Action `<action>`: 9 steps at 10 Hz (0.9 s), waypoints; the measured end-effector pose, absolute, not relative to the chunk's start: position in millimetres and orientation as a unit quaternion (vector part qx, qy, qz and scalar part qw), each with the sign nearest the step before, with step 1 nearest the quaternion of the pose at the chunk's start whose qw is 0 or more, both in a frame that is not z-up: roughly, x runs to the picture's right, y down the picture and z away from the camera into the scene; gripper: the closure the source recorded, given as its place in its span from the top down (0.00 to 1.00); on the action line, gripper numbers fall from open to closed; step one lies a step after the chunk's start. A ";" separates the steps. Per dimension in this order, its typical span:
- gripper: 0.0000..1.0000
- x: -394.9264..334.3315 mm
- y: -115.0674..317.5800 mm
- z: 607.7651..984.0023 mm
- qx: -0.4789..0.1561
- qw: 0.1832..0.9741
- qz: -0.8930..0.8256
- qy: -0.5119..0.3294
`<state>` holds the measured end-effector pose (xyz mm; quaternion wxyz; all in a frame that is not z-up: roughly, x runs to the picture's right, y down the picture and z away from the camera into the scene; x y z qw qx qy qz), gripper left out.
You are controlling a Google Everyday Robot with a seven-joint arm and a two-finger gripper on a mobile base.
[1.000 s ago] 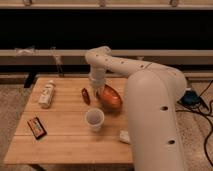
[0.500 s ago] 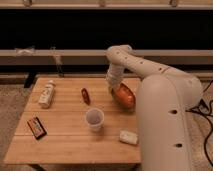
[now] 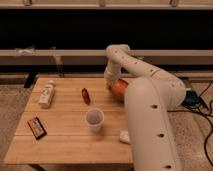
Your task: Drag the ceramic bowl in a circle
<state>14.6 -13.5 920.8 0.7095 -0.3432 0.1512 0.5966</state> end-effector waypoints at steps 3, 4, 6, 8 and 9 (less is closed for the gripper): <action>0.00 -30.7 -16.3 920.6 -0.363 0.730 0.566 0.124; 0.00 -44.9 -12.8 914.6 -0.372 0.734 0.556 0.114; 0.00 -59.5 -1.8 898.5 -0.389 0.741 0.539 0.102; 0.00 -76.5 9.4 879.1 -0.411 0.747 0.515 0.092; 0.00 -72.8 15.3 870.7 -0.421 0.746 0.506 0.097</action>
